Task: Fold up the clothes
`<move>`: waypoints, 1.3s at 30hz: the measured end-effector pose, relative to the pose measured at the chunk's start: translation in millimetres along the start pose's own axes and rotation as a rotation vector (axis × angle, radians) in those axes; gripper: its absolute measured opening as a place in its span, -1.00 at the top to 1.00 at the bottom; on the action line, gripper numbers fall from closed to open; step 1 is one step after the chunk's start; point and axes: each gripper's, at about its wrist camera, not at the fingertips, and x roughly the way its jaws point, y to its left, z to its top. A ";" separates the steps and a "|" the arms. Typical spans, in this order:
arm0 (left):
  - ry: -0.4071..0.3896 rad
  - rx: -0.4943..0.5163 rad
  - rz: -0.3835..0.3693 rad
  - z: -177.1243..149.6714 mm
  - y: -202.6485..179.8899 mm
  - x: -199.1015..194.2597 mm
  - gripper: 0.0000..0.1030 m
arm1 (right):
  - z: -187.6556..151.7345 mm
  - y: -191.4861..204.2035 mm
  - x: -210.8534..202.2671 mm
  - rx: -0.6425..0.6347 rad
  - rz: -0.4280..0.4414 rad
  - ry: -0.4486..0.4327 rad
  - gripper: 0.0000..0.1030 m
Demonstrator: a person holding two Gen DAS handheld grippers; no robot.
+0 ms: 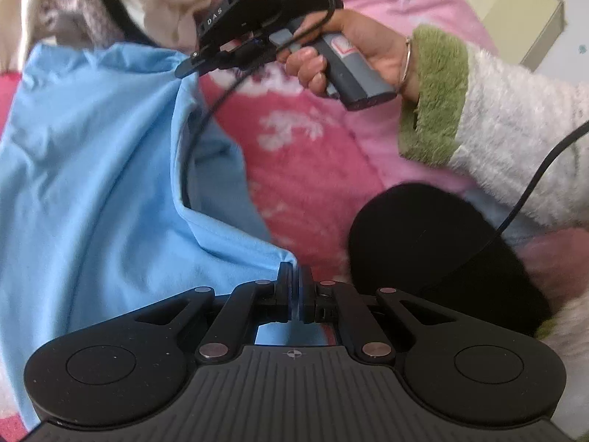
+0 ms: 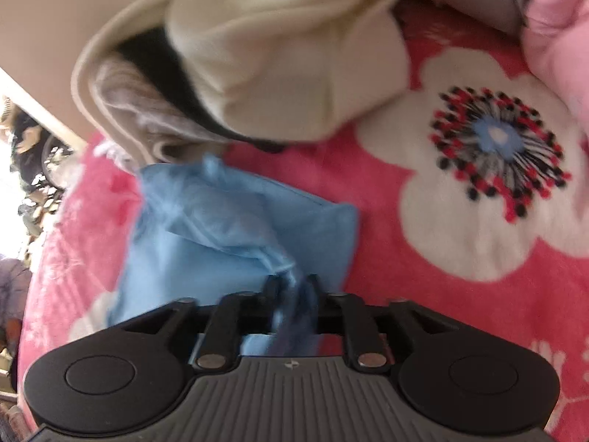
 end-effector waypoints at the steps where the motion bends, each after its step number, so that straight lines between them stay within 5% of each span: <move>1: 0.014 0.000 0.001 -0.6 0.7 2.8 0.95 | -1.9 -3.3 1.4 0.011 -0.011 0.002 0.40; 6: 0.011 0.002 -0.024 -2.4 -0.1 -0.4 0.60 | -2.3 -12.3 -31.7 0.048 -0.029 -0.095 0.27; 10: -0.003 0.010 -0.044 -2.0 -4.0 -4.4 0.52 | -4.2 -13.6 -77.2 0.070 -0.040 -0.243 0.25; 14: -0.046 0.014 -0.040 -3.1 -6.7 -17.4 -0.03 | -19.8 -3.7 -148.4 0.038 -0.002 -0.410 0.25; 22: -0.146 -0.053 0.014 -2.3 -0.8 -45.6 -0.32 | -70.1 28.5 -305.1 -0.119 -0.004 -0.695 0.21; 25: -0.194 -0.089 0.058 -3.3 3.5 -64.0 -0.40 | -86.1 50.4 -335.7 -0.225 0.020 -0.648 -0.09; 29: -0.235 -0.167 0.118 -8.6 17.1 -92.7 -0.56 | -119.5 87.2 -311.8 -0.405 0.057 -0.427 -0.30; 35: -0.249 -0.296 0.246 -36.1 47.4 -144.8 -0.55 | -177.9 133.5 -177.0 -0.490 0.162 -0.052 -0.15; 39: -0.186 -0.356 0.346 -53.5 66.0 -172.4 -0.49 | -197.2 154.2 -101.1 -0.536 0.144 0.092 -0.04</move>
